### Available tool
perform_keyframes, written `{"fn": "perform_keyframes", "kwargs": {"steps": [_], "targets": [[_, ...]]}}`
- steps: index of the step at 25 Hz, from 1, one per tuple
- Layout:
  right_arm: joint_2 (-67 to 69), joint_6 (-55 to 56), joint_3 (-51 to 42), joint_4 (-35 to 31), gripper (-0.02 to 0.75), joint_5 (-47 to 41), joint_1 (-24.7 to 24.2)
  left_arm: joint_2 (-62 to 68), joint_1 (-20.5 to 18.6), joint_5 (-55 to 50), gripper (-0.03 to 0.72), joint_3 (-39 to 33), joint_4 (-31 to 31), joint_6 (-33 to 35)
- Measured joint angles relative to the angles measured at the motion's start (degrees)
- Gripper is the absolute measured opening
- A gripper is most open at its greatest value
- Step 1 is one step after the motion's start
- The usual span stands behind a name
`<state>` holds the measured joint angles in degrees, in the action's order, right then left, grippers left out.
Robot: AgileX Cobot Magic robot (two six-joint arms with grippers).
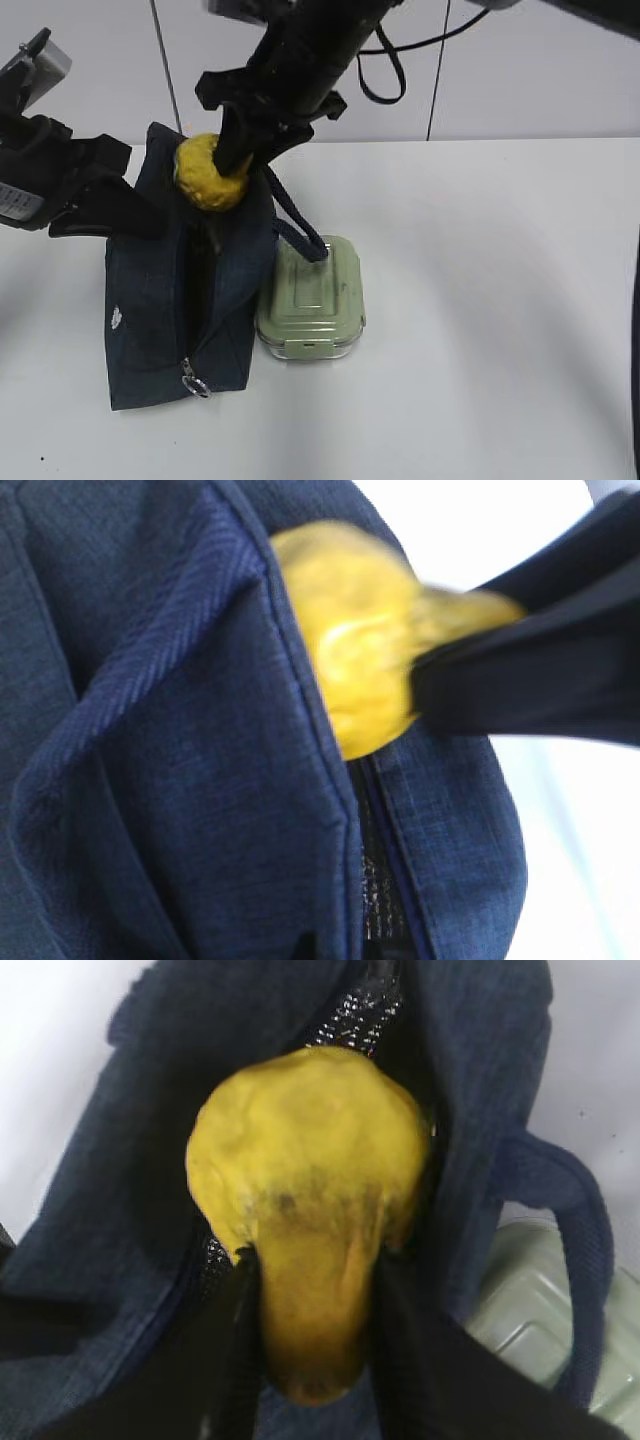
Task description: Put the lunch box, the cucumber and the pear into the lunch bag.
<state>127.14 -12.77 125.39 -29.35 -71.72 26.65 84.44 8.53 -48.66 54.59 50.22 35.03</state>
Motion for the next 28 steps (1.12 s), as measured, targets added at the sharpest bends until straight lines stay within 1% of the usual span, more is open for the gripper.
{"fn": "perform_keyframes", "kwargs": {"steps": [1, 3, 4, 8, 9, 11, 14, 17, 25, 27, 28], "targets": [[1.0, -0.1, 0.0, -0.6, 0.243, 0.0, 0.0, 0.0, 0.0, 0.0, 0.001, 0.0, 0.0, 0.0], [2.6, -0.5, 0.0, -1.8, 0.274, 0.0, 0.0, 0.0, 0.0, 0.0, 0.001, 0.0, 0.2, 0.0], [3.3, -0.8, 0.0, -2.3, 0.304, 0.1, 0.0, 0.0, 0.0, 0.0, 0.001, 0.0, 0.4, 0.0], [3.9, -1.5, 0.0, -5.7, 0.482, 0.3, 0.0, 0.0, 0.0, 0.0, 0.001, 0.0, 0.7, 0.0], [3.9, -1.6, 0.1, -6.1, 0.509, 0.4, 0.0, 0.0, 0.0, 0.0, 0.001, 0.0, 0.7, 0.0], [3.9, -1.6, 0.6, -6.5, 0.529, 0.4, 0.0, 0.0, 0.0, 0.0, 0.001, 0.0, 0.7, 0.0], [3.8, -1.5, 1.6, -5.6, 0.531, 0.5, -0.2, 0.0, 0.0, 0.0, 0.001, 0.0, 0.7, 0.0], [2.3, -0.6, 2.0, -0.8, 0.519, 0.5, -0.4, 0.0, 0.0, -0.1, 0.001, 0.0, 0.7, 0.0], [-2.9, 6.0, 2.0, 21.6, 0.512, 0.4, -0.9, 0.0, 0.0, -0.2, 0.001, 0.0, 0.8, 0.0], [-3.7, 6.6, 2.0, 25.3, 0.501, 0.4, -1.5, 0.0, 0.0, -0.2, 0.001, 0.0, 0.8, 0.0], [-4.0, 6.9, 2.0, 26.0, 0.492, 0.3, -2.1, 0.0, 0.0, -0.2, 0.001, 0.0, 0.8, 0.0]]}}
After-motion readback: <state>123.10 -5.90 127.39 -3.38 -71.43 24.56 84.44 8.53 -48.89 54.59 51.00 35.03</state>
